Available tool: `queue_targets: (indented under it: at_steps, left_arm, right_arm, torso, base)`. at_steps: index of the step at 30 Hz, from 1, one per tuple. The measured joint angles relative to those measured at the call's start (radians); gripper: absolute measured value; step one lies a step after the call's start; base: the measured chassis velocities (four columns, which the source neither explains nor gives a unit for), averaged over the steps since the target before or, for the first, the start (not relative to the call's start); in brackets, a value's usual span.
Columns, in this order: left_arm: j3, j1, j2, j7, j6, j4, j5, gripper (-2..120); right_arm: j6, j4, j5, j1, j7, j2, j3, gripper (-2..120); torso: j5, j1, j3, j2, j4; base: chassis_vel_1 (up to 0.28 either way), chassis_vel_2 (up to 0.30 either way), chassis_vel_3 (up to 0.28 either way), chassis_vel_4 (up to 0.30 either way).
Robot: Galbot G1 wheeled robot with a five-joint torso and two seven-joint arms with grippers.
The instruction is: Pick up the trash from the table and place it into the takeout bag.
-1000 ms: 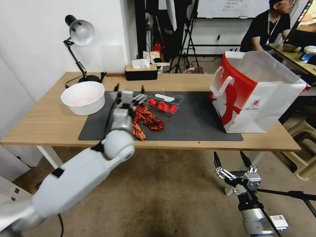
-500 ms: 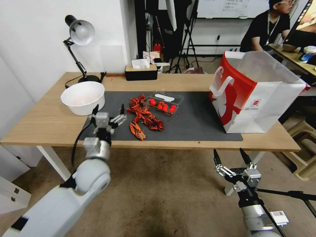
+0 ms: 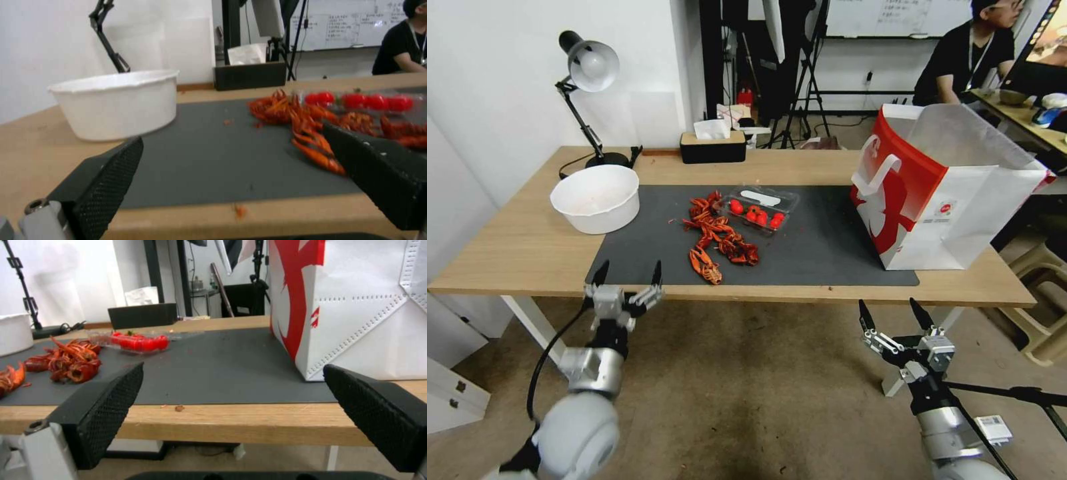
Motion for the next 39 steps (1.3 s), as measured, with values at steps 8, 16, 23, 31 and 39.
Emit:
queue_targets:
  at_steps: [8, 16, 23, 31, 39]
  left_arm:
    - [-0.044, 0.064, -0.045, 0.011, -0.039, 0.004, 0.014, 100]
    - [-0.041, 0.07, -0.076, 0.041, -0.061, 0.03, 0.033, 100]
    - [-0.037, 0.067, -0.076, 0.042, -0.061, 0.035, 0.037, 100]
    - [-0.035, 0.064, -0.074, 0.042, -0.06, 0.036, 0.037, 100]
    - [-0.035, 0.063, -0.074, 0.042, -0.059, 0.036, 0.037, 100]
  right_arm:
    - [-0.026, -0.002, 0.008, -0.001, -0.002, -0.001, 0.0, 100]
    - [-0.035, -0.002, 0.017, -0.003, 0.015, 0.004, -0.006, 100]
    - [-0.035, -0.003, 0.017, -0.004, 0.019, 0.005, -0.007, 100]
    - [-0.035, -0.003, 0.016, -0.005, 0.019, 0.006, -0.007, 100]
    - [-0.035, -0.004, 0.016, -0.005, 0.02, 0.006, -0.007, 100]
  torso:
    - [0.0001, 0.0, 0.0, 0.0, 0.0]
    - [0.0, 0.0, 0.0, 0.0, 0.0]
    - [0.0001, 0.0, 0.0, 0.0, -0.0001]
    - [0.0001, 0.0, 0.0, 0.0, -0.0001]
    - [0.0001, 0.0, 0.0, 0.0, 0.0]
  base:
    - [0.0, 0.0, 0.0, 0.0]
    - [0.0, 0.0, 0.0, 0.0]
    - [0.0, 0.0, 0.0, 0.0]
    - [0.0, 0.0, 0.0, 0.0]
    - [0.0, 0.0, 0.0, 0.0]
